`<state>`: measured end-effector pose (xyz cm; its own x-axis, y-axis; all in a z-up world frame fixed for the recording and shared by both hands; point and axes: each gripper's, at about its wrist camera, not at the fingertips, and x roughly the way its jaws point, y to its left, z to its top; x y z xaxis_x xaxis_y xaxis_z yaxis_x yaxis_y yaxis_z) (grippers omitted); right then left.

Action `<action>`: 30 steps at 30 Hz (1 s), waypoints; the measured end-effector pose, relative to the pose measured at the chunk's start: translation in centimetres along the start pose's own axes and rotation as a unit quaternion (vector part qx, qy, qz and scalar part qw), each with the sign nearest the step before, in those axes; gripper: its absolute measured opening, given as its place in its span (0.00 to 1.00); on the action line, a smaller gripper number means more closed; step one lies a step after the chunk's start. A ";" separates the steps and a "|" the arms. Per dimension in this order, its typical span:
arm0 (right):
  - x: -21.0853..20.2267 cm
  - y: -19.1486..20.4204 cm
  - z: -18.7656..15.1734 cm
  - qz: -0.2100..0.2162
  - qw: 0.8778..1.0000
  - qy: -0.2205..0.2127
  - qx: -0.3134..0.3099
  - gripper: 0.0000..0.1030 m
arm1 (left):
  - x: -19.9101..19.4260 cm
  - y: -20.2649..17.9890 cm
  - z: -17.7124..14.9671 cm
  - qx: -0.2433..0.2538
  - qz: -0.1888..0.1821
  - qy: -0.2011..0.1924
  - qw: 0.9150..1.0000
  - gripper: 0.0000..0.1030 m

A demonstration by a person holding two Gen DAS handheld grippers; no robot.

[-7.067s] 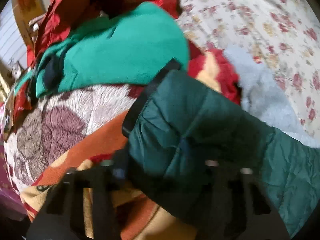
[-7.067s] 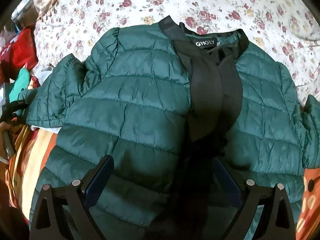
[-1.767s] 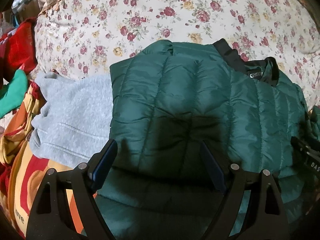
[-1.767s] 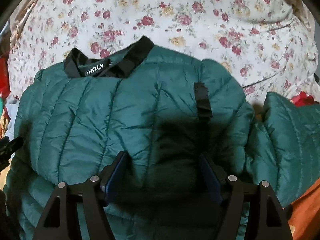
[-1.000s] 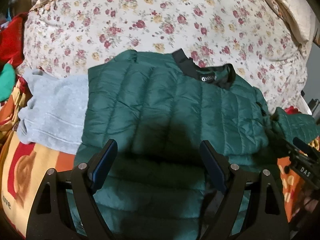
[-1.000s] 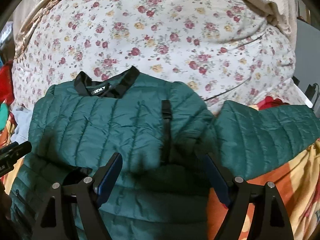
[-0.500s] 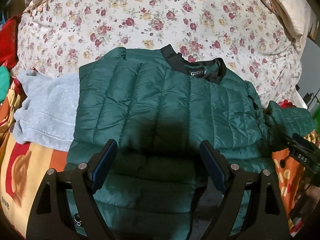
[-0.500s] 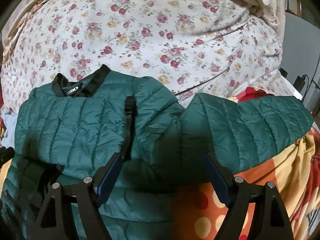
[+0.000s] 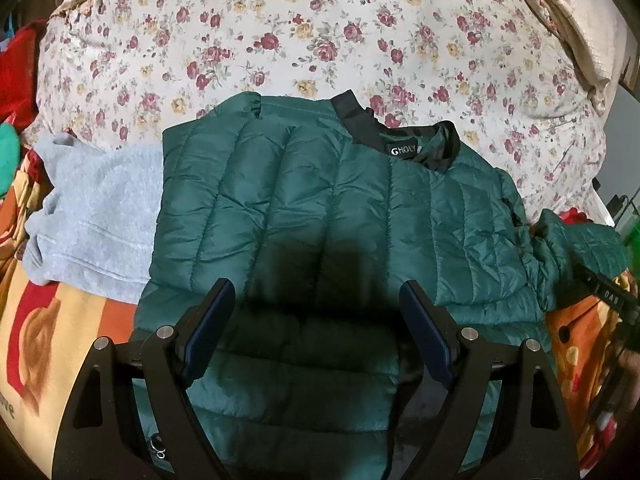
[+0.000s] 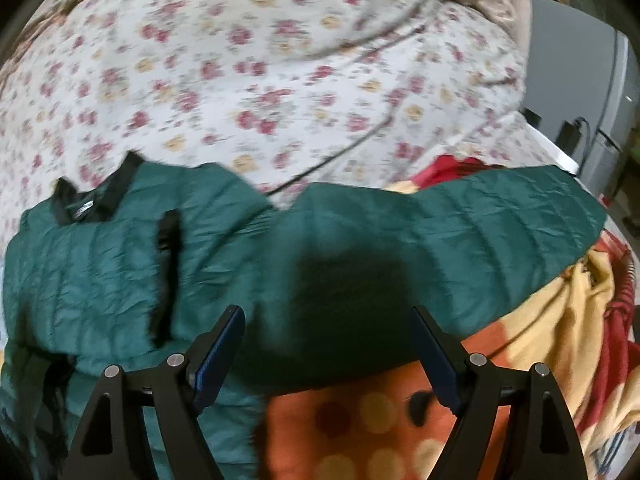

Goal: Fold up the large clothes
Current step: 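Grasp the sleeve nearest the right gripper and lift it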

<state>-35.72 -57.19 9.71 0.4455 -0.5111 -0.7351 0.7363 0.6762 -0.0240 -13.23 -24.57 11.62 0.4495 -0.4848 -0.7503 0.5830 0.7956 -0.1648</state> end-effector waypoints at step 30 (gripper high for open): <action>3.1 -19.4 3.9 0.018 0.974 -0.056 0.219 0.11 | 0.9 -0.1 0.5 0.007 0.010 -0.004 1.000 0.82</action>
<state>-46.67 -73.98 10.56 0.5098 -0.5619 -0.6514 0.8549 0.4160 0.3101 -12.54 -25.30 11.31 0.4659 -0.4716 -0.7487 0.5838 0.7997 -0.1404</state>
